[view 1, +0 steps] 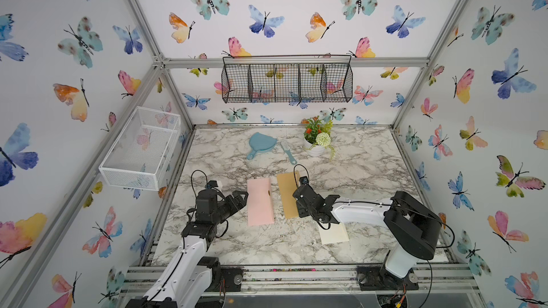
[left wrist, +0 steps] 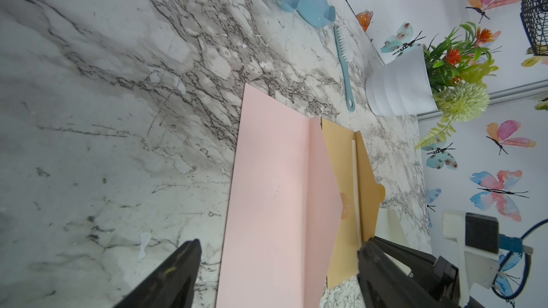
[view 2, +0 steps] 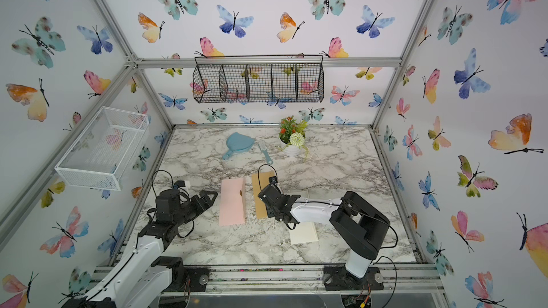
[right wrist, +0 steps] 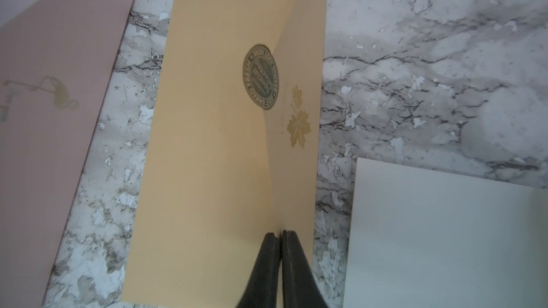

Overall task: Take the letter paper out of the envelope
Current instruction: Move the envelope to the center of the board.

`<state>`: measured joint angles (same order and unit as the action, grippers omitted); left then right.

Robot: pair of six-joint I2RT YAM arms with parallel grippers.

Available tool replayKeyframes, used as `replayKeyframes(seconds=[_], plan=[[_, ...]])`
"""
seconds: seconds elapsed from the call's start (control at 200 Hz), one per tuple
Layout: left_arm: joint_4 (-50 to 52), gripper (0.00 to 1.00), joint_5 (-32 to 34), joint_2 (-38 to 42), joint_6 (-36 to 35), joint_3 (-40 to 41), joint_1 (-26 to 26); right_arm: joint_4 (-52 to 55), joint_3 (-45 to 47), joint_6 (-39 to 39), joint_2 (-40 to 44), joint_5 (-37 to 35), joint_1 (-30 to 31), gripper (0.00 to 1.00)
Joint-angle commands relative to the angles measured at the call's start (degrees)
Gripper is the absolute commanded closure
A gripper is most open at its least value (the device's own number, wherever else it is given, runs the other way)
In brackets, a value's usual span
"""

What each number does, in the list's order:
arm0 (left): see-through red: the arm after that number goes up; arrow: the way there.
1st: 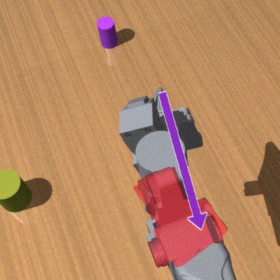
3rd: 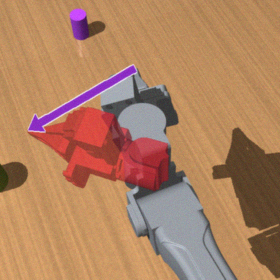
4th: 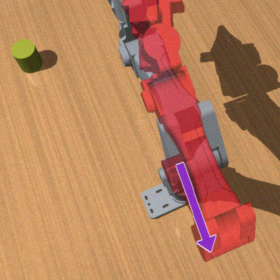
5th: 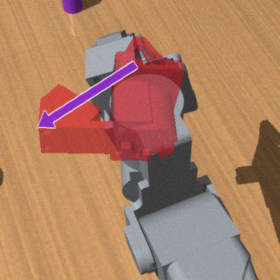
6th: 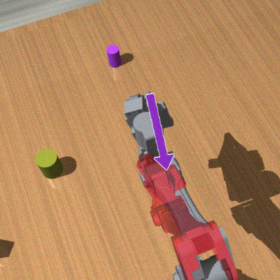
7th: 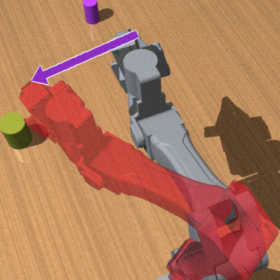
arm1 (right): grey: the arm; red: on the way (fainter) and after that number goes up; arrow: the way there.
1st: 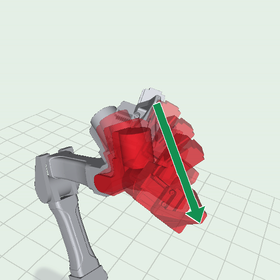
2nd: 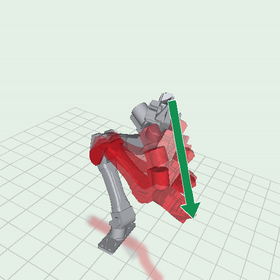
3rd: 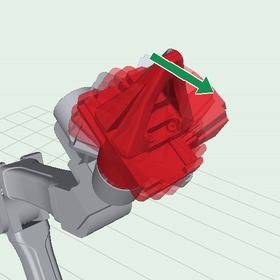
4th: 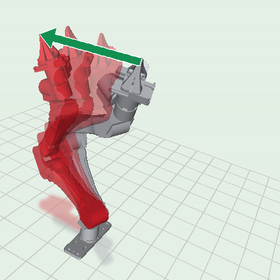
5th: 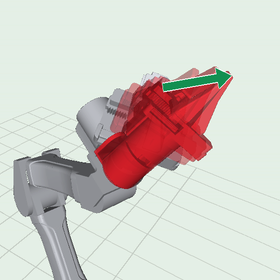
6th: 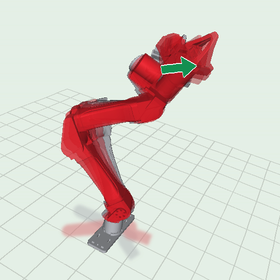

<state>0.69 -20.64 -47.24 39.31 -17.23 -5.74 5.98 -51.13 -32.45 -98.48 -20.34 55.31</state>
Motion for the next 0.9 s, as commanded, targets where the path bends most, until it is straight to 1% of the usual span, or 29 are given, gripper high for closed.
replayKeyframes(seconds=[0.0,0.18,0.365,0.676,0.826,0.896], plan=[[-0.72,0.14,-1.42,0.73,0.42,0.40,-0.15,-0.78,-1.22,2.56,-3.12,1.83,-2.13,0.91],[-0.86,0.14,-1.41,1.01,0.54,0.66,-0.18,-1.63,-2.01,4.57,-4.79,1.68,-3.84,0.92],[-0.99,0.14,-1.24,0.81,0.88,0.68,-0.16,-0.62,-2.50,6.15,-4.64,2.32,-7.00,0.98],[-1.36,0.14,-1.42,0.00,0.66,0.19,-0.15,-0.97,3.83,9.38,-0.04,2.85,-13.23,0.98],[-1.57,0.14,-1.59,-0.31,0.68,0.16,-0.15,-0.30,6.74,9.68,1.98,2.53,-15.20,0.98],[-1.52,0.14,-1.67,-0.30,0.66,0.01,-0.15,-0.02,8.39,9.36,3.03,2.62,-17.04,0.98]])
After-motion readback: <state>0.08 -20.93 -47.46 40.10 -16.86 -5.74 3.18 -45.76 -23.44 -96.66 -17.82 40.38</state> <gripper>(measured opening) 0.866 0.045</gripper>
